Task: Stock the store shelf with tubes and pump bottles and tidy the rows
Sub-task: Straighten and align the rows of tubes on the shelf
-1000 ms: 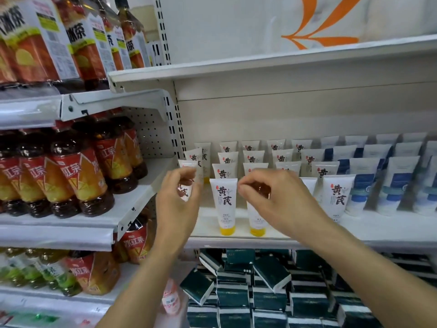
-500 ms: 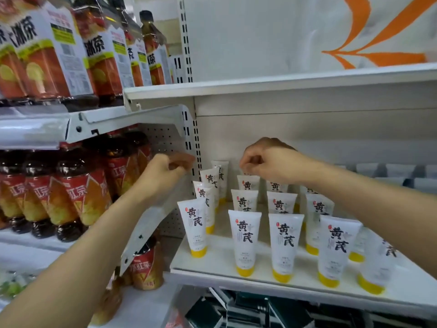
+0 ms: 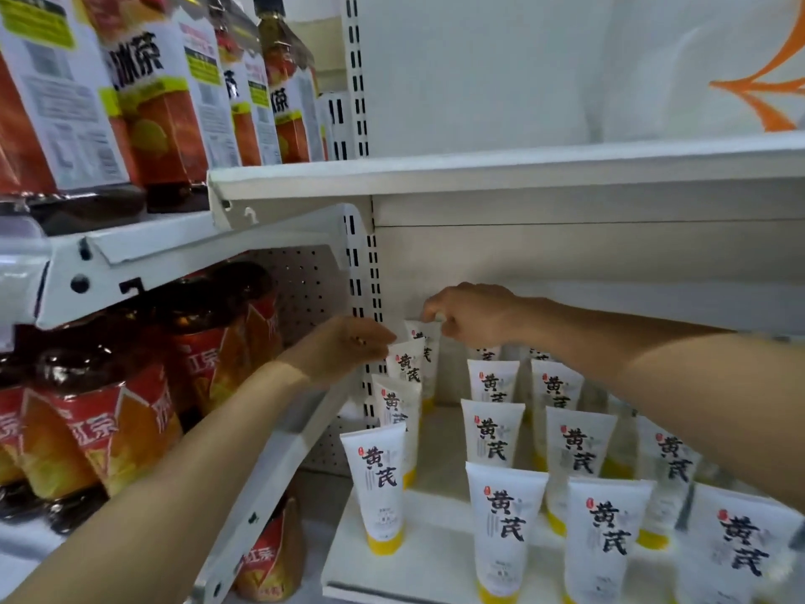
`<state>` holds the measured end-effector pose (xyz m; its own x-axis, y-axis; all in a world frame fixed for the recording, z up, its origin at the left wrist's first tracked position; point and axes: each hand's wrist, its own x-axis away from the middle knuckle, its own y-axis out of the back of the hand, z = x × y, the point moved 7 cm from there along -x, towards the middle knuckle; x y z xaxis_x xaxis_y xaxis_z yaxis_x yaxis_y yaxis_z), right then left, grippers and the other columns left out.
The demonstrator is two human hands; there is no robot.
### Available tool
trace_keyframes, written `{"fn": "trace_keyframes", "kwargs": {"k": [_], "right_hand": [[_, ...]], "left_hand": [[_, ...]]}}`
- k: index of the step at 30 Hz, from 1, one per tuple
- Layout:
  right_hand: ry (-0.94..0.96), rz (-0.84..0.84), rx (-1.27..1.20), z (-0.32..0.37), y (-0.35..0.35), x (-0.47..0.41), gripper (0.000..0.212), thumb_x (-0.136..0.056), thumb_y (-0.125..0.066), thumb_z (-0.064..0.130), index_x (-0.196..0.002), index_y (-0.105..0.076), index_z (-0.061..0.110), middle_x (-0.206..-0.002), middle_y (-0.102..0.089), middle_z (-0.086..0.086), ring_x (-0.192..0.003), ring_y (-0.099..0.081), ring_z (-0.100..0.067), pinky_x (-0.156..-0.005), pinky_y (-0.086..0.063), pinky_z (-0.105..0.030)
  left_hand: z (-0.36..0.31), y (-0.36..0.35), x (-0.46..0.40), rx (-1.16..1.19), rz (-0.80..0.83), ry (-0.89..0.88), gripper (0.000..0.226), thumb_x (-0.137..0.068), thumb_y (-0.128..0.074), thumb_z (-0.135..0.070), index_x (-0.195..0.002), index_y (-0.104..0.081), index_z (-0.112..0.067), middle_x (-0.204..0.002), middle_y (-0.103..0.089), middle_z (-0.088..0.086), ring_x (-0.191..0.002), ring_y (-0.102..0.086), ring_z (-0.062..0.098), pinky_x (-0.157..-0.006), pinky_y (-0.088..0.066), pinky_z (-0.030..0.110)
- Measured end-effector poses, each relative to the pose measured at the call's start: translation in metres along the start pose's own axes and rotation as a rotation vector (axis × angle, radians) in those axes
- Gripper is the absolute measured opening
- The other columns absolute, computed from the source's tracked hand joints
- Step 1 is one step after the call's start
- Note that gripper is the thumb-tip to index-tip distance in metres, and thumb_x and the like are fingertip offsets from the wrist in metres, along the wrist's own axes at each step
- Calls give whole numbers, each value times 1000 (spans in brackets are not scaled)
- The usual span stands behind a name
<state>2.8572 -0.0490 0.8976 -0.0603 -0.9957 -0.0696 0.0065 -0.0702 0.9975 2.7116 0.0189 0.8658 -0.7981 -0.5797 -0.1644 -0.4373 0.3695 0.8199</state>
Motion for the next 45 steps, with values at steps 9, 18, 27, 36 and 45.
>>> {"fn": "trace_keyframes", "kwargs": {"k": [9,18,27,36,45], "right_hand": [[36,108,46,3,-31,-38,32,-98,-52,22,-129,-59,19,-130,-56,-3,-107,-55,-21,-79,-40,-27],[70,-10,-17,1,-26,-30,9,-88,-61,21,-84,-69,24,-84,-59,11,-86,-59,-15,-63,-40,-25],[52,21,-55,-6,-20,-8,17,-82,-59,15,-71,-64,27,-81,-65,10,-85,-60,-13,-72,-50,-28],[37,4,-85,-10,-23,-2,11,-84,-61,18,-79,-69,24,-85,-67,9,-82,-61,-13,-71,-51,-28],[18,15,-127,-13,-24,2,14,-89,-63,23,-98,-73,20,-99,-70,8,-90,-63,-13,-80,-52,-31]], "left_hand": [[-1,-18,-5,105,205,-26,22,-84,-72,-24,-105,-72,-29,-105,-72,-11,-97,-67,5,-92,-54,31],[-6,-25,-7,71,127,-30,10,-84,-72,-16,-93,-75,-12,-86,-75,0,-74,-71,13,-71,-57,21],[-13,-25,-3,83,76,-24,5,-84,-73,-16,-89,-76,-14,-79,-75,2,-68,-70,14,-70,-58,24],[-18,-27,-1,82,86,11,4,-83,-74,-16,-87,-76,-16,-80,-75,2,-72,-71,19,-74,-59,25],[-18,-27,3,81,102,14,5,-82,-74,-17,-87,-76,-20,-79,-75,-6,-71,-71,12,-72,-60,25]]}}
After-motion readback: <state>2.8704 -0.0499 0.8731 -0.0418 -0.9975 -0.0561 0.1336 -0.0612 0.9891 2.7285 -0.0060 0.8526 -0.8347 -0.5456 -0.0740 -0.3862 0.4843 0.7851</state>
